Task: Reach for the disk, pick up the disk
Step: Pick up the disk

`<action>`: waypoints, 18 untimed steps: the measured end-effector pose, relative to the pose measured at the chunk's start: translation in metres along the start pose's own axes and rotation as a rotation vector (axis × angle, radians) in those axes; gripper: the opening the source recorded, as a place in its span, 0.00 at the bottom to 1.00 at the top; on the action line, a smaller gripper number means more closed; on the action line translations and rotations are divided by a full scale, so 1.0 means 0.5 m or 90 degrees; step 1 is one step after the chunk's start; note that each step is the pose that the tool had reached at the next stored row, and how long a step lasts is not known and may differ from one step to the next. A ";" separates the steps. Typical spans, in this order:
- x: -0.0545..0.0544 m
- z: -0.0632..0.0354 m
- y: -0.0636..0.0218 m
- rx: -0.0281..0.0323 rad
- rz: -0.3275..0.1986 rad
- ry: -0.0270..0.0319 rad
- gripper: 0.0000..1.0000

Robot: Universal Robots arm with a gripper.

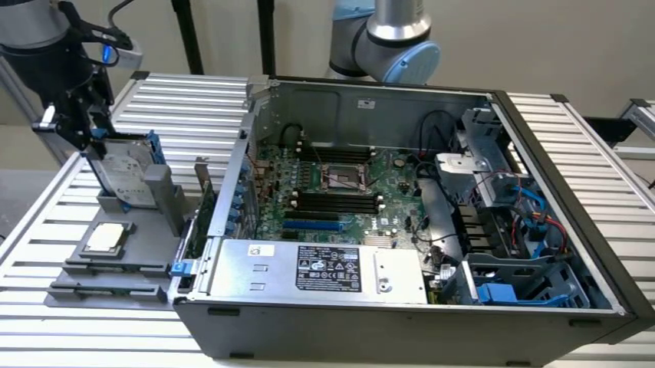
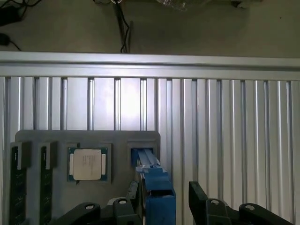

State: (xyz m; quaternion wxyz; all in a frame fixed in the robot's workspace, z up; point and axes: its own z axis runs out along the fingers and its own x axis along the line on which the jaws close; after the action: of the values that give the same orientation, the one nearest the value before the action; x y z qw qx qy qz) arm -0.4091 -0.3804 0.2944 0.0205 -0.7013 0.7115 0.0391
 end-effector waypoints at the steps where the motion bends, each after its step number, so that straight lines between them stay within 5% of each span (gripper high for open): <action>1: 0.001 0.001 0.000 0.0000 0.000 -0.0008 0.54; 9: 0.007 0.003 0.001 -0.0002 0.000 -0.0015 0.54; 18: 0.008 0.008 0.001 -0.0004 0.000 0.0049 0.54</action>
State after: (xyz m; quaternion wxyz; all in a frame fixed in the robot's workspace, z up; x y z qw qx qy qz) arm -0.4096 -0.3839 0.2902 0.0175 -0.7014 0.7116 0.0366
